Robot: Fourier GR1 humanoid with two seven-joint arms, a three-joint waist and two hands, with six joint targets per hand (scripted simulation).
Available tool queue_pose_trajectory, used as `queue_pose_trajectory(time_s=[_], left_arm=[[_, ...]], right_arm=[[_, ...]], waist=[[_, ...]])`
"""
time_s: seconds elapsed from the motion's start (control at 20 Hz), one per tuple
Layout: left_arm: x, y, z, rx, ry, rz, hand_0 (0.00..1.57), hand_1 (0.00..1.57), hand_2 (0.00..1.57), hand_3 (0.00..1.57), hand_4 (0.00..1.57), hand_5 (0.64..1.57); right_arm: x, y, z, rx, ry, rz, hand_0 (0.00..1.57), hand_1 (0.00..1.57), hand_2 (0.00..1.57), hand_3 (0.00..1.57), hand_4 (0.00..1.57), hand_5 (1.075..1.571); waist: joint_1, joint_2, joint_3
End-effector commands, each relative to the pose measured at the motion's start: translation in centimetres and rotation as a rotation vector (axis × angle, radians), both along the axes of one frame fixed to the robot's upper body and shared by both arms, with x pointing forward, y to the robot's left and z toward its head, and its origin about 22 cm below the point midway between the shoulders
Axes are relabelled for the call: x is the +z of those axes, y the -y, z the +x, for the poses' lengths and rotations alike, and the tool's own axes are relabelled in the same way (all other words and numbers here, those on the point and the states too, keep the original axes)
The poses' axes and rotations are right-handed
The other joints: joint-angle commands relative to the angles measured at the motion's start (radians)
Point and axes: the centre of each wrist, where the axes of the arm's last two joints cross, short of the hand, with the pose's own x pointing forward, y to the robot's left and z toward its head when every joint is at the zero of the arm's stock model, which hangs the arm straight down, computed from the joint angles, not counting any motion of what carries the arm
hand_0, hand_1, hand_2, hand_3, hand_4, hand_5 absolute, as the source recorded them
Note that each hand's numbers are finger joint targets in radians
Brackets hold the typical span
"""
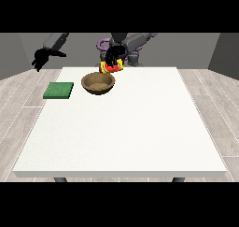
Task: Pick the cup and pour the ball into the bowl, then pick the bowl and place it on the pad
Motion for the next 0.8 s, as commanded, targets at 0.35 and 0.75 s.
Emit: queue_pose_trajectory(time_s=[0.35, 0.75], left_arm=[[2.7, 1.2, 1.4, -0.048, 0.039, 0.386, 0.77, 0.77, 1.57, 1.57, 1.2, 1.416], [7.1, 3.9, 0.8, -0.081, 0.142, 0.477, 1.53, 1.53, 1.57, 1.57, 1.21, 1.457]], right_arm=[[-0.9, -0.3, -0.3, 0.037, -0.061, 0.015, 0.0, 0.0, 0.0, 0.24, 0.0, 1.521], [-1.6, 0.2, -0.8, -0.027, -0.042, 0.007, 0.0, 0.0, 0.0, 0.14, 0.0, 1.52]], waist=[[-0.023, -0.058, -0.0002], [0.03, -0.032, 0.0]])
